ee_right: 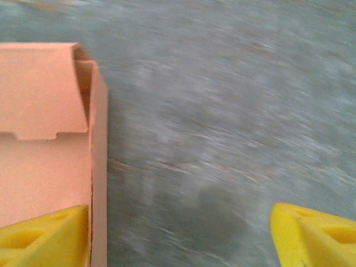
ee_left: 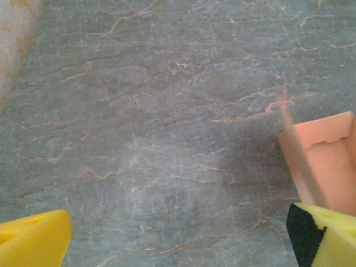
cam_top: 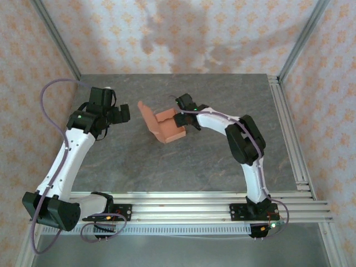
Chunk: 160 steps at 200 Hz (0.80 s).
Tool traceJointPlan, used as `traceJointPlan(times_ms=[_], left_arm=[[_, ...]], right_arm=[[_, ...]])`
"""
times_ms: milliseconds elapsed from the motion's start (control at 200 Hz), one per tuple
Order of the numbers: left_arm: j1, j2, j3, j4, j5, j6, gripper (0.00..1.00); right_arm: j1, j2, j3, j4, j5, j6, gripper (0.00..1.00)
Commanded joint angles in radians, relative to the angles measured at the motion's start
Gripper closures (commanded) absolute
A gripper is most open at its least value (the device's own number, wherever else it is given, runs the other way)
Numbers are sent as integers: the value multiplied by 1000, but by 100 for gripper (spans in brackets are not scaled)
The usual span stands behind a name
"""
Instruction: Fold the paper box
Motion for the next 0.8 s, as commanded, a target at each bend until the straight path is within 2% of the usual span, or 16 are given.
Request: traceJointPlan(times_ms=[0,155,330,440,566,796], left_arm=[[0,18,-14,42,28,-11,0],[-1,43,-26,80,67,-21,0],[-1,54,-73,163,165,-32,0],[-7,35,-156,254,223,-87,0],[-24,30,-255,335,269,-178,0],[-77,38,-345,355,252,-218,0]], right_arm=[[-33,-108,-72,-46,85,108,18],[-67,-224,-212,-43,37,120,18],[-134,-357,-324,82,-220,1,17],[-212,-307,-250,71,-362,-24,19],[-266,-171,-90,2,-511,-55,29],[-272,69,208,-152,-603,-139,40]])
